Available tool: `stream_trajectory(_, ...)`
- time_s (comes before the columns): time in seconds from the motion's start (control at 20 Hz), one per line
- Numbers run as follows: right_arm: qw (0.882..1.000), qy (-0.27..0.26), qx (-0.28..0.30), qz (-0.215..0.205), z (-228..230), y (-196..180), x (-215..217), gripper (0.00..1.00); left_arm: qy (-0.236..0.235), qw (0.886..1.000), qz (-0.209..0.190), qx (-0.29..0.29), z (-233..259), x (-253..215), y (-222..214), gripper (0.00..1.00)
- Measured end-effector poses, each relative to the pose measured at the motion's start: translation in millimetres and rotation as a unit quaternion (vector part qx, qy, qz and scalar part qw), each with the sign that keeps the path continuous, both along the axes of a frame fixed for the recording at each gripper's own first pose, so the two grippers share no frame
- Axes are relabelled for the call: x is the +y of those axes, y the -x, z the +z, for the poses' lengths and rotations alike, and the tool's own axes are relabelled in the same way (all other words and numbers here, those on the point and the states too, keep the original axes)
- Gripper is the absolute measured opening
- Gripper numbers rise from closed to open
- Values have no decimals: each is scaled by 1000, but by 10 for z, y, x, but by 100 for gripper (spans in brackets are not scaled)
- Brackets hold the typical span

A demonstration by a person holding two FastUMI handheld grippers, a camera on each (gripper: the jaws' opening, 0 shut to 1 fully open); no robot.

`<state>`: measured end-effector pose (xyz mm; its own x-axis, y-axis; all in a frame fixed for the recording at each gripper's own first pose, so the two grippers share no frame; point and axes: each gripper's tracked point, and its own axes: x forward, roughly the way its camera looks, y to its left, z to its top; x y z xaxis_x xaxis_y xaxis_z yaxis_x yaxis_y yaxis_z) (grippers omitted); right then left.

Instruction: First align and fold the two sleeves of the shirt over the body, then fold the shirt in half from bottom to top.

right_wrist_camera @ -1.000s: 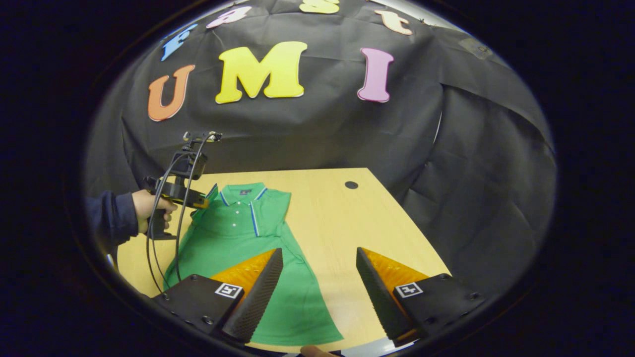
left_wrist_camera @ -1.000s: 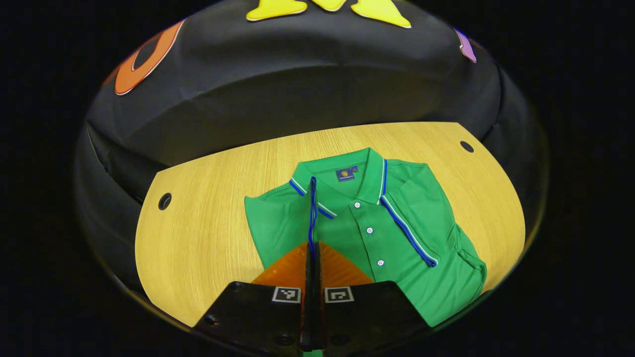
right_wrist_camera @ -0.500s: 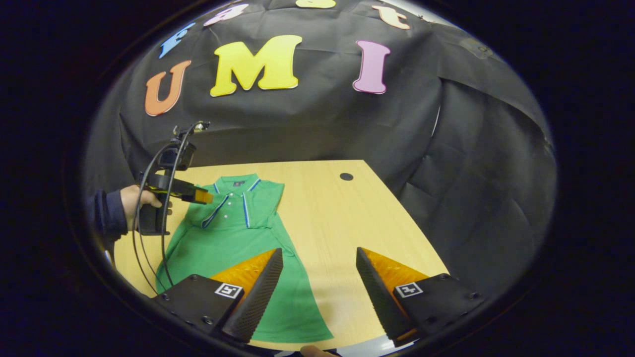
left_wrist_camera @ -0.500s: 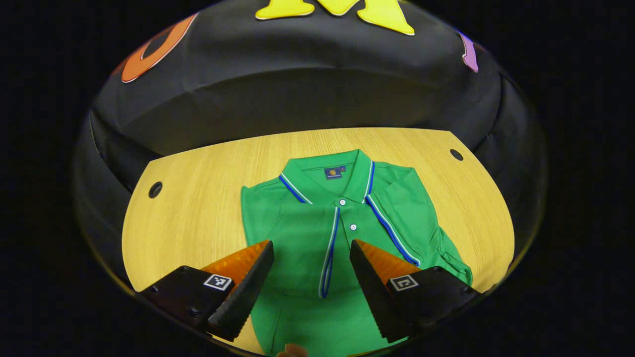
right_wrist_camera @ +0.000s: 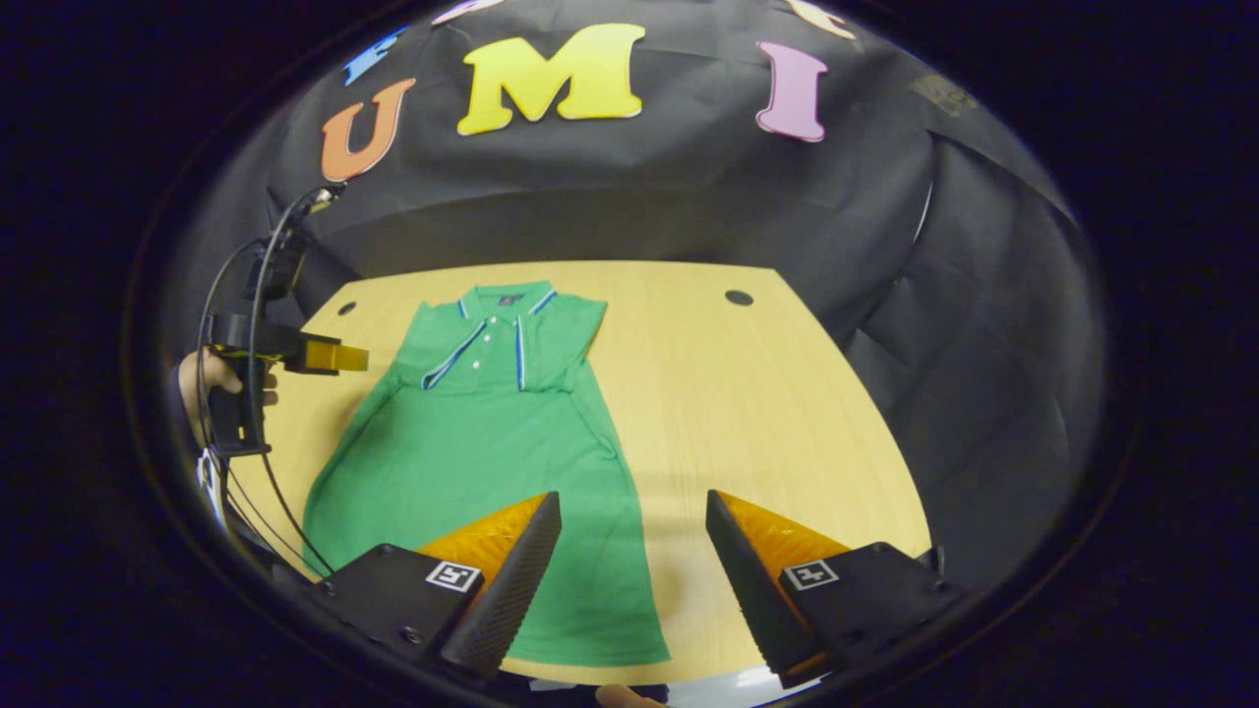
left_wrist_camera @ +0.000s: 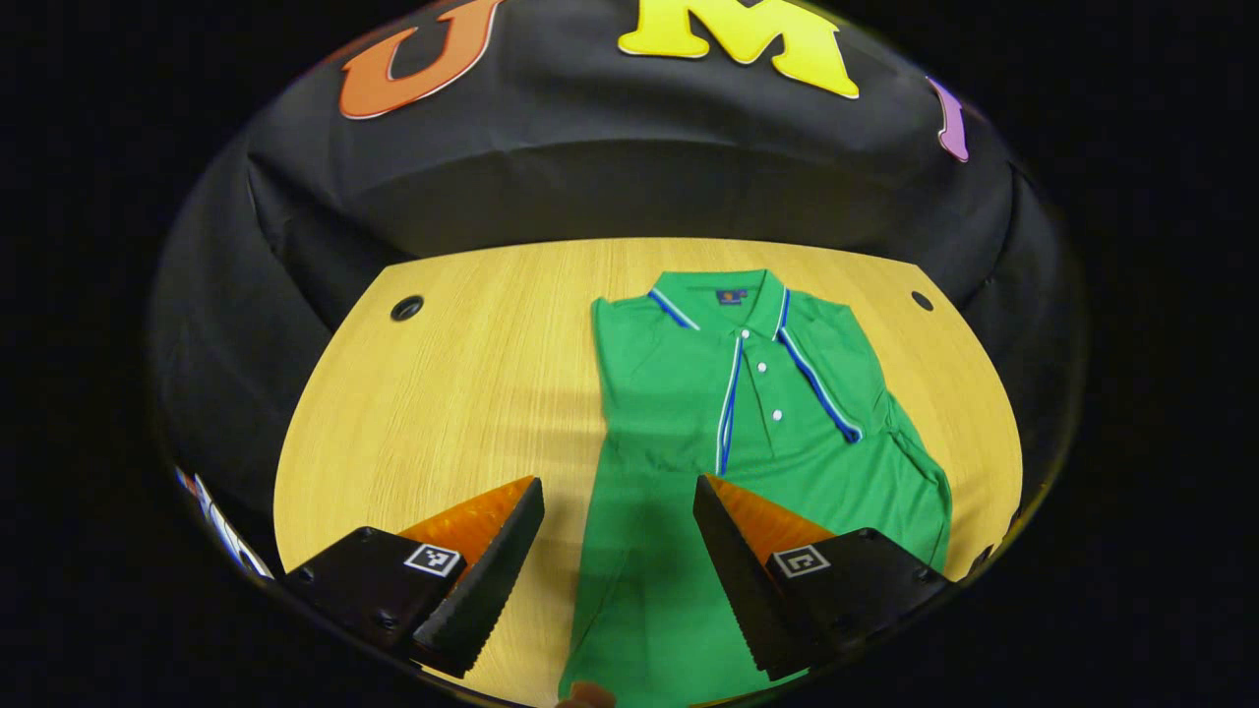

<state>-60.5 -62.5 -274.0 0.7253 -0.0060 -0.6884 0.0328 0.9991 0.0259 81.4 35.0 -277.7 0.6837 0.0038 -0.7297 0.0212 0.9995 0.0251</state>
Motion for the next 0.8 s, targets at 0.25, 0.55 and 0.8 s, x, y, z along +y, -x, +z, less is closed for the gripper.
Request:
stream_trajectory(0.25,998,0,65,17,-434,291,16,95,25,997,36,61,-419,130,842,99)
stream_trajectory(0.55,987,-8,159,12,-890,704,-5,94,24,989,66,131,-658,339,1793,99)
stream_trajectory(0.8,979,-8,206,12,-1076,877,-5,95,25,972,69,224,-771,359,2445,99)
